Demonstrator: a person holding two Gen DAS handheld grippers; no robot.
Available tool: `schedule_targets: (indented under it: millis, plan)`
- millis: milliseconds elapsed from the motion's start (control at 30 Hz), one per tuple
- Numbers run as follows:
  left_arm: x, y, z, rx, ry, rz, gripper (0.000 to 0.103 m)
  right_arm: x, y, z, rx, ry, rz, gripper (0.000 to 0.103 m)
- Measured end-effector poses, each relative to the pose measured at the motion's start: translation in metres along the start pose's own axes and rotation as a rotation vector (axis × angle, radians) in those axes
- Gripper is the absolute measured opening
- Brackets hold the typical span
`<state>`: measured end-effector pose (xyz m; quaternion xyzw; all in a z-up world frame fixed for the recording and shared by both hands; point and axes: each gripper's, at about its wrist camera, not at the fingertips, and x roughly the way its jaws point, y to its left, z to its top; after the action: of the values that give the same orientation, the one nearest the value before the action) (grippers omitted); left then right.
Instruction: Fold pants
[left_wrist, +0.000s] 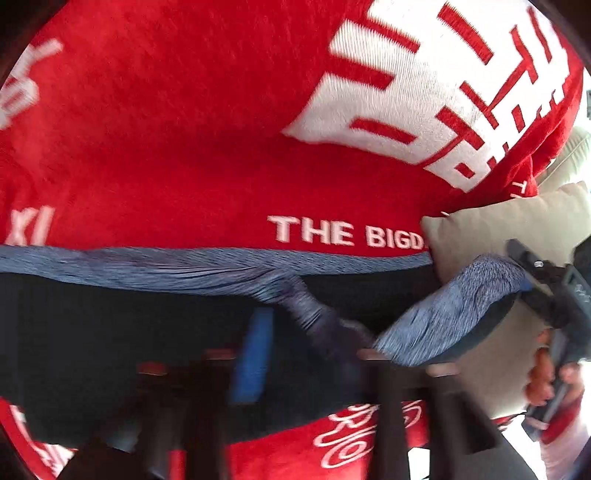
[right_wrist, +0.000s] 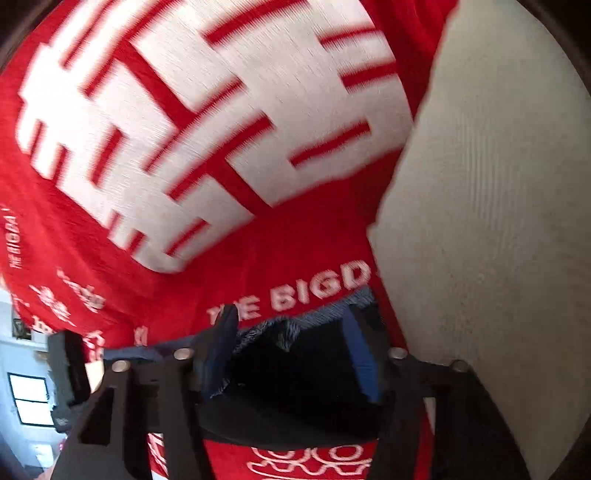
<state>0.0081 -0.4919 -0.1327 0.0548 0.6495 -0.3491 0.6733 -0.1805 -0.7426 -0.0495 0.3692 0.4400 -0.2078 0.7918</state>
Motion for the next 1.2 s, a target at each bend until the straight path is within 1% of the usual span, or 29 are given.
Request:
schedule_targets:
  millis: [33, 67, 100, 133, 167, 200, 233, 333, 400, 500, 533, 567, 600, 633, 667, 733, 800, 867, 933, 967, 1000, 1033, 1067, 1100, 1133, 1200]
  plan:
    - [-0.010, 0.001, -0.001, 0.010, -0.052, 0.018, 0.081, -0.006, 0.005, -0.001, -0.022, -0.014, -0.007, 0.064]
    - [-0.015, 0.002, -0.001, 0.024, -0.074, 0.021, 0.081, -0.013, 0.012, -0.004, -0.060, -0.032, -0.025, 0.064]
    - [-0.018, 0.002, -0.001, 0.041, -0.070, 0.027, 0.081, -0.018, 0.017, -0.007, -0.083, -0.043, -0.047, 0.063]
    - [-0.018, 0.003, -0.001, 0.044, -0.064, 0.036, 0.081, -0.022, 0.022, -0.013, -0.105, -0.049, -0.075, 0.058]
    - [-0.017, 0.004, -0.001, 0.046, -0.061, 0.049, 0.081, -0.024, 0.025, -0.017, -0.115, -0.049, -0.087, 0.051]
    - [-0.015, 0.006, -0.001, 0.049, -0.057, 0.069, 0.081, -0.024, 0.026, -0.021, -0.120, -0.044, -0.096, 0.049]
    - [-0.012, 0.008, -0.002, 0.055, -0.051, 0.100, 0.081, -0.022, 0.026, -0.025, -0.120, -0.033, -0.106, 0.048]
    - [0.003, 0.015, -0.008, 0.064, -0.027, 0.197, 0.081, -0.010, 0.026, -0.034, -0.126, 0.018, -0.091, 0.043]
    - [0.014, 0.020, -0.012, 0.062, -0.012, 0.225, 0.081, 0.007, 0.028, -0.037, -0.147, 0.062, -0.108, 0.043]
    - [0.032, 0.029, -0.016, 0.057, -0.002, 0.274, 0.081, 0.042, 0.028, -0.038, -0.162, 0.121, -0.107, 0.043]
    - [0.041, 0.033, -0.017, 0.054, 0.012, 0.301, 0.081, 0.054, 0.028, -0.038, -0.179, 0.134, -0.128, 0.043]
    - [0.047, 0.037, -0.019, 0.040, 0.029, 0.326, 0.081, 0.070, 0.025, -0.039, -0.203, 0.151, -0.179, 0.043]
    - [0.050, 0.041, -0.019, 0.017, 0.045, 0.330, 0.081, 0.083, 0.019, -0.039, -0.214, 0.166, -0.240, 0.043]
    - [0.047, 0.047, -0.018, -0.013, 0.039, 0.307, 0.081, 0.092, 0.011, -0.039, -0.213, 0.178, -0.307, 0.040]
    - [0.042, 0.051, -0.016, -0.027, 0.016, 0.300, 0.081, 0.097, -0.004, -0.038, -0.182, 0.184, -0.342, 0.032]
    - [0.030, 0.060, -0.008, -0.027, -0.041, 0.332, 0.081, 0.087, -0.016, -0.038, -0.130, 0.155, -0.279, 0.030]
    - [0.027, 0.071, 0.004, -0.041, -0.057, 0.367, 0.081, 0.083, -0.014, -0.044, -0.165, 0.166, -0.300, 0.030]
    - [0.030, 0.085, 0.016, -0.064, -0.061, 0.408, 0.081, 0.083, -0.008, -0.054, -0.234, 0.158, -0.337, 0.030]
    - [0.039, 0.097, 0.020, -0.059, -0.046, 0.474, 0.081, 0.082, -0.006, -0.058, -0.253, 0.142, -0.350, 0.031]
    - [0.042, 0.102, 0.019, -0.065, -0.032, 0.479, 0.081, 0.081, -0.007, -0.058, -0.230, 0.139, -0.342, 0.033]
    - [0.040, 0.104, 0.017, -0.075, -0.038, 0.463, 0.082, 0.078, -0.008, -0.058, -0.199, 0.138, -0.330, 0.033]
    - [0.037, 0.106, 0.014, -0.081, -0.047, 0.455, 0.082, 0.075, -0.009, -0.058, -0.166, 0.139, -0.319, 0.035]
    - [0.034, 0.107, 0.011, -0.077, -0.045, 0.460, 0.082, 0.068, -0.010, -0.059, -0.131, 0.141, -0.297, 0.039]
    - [0.031, 0.109, 0.005, -0.075, -0.043, 0.465, 0.082, 0.060, -0.011, -0.063, -0.107, 0.136, -0.270, 0.041]
    - [0.034, 0.103, 0.003, -0.079, -0.039, 0.460, 0.082, 0.053, -0.012, -0.066, -0.093, 0.129, -0.249, 0.043]
    - [0.029, 0.100, -0.010, -0.073, -0.030, 0.439, 0.082, 0.036, -0.013, -0.080, -0.062, 0.125, -0.190, 0.043]
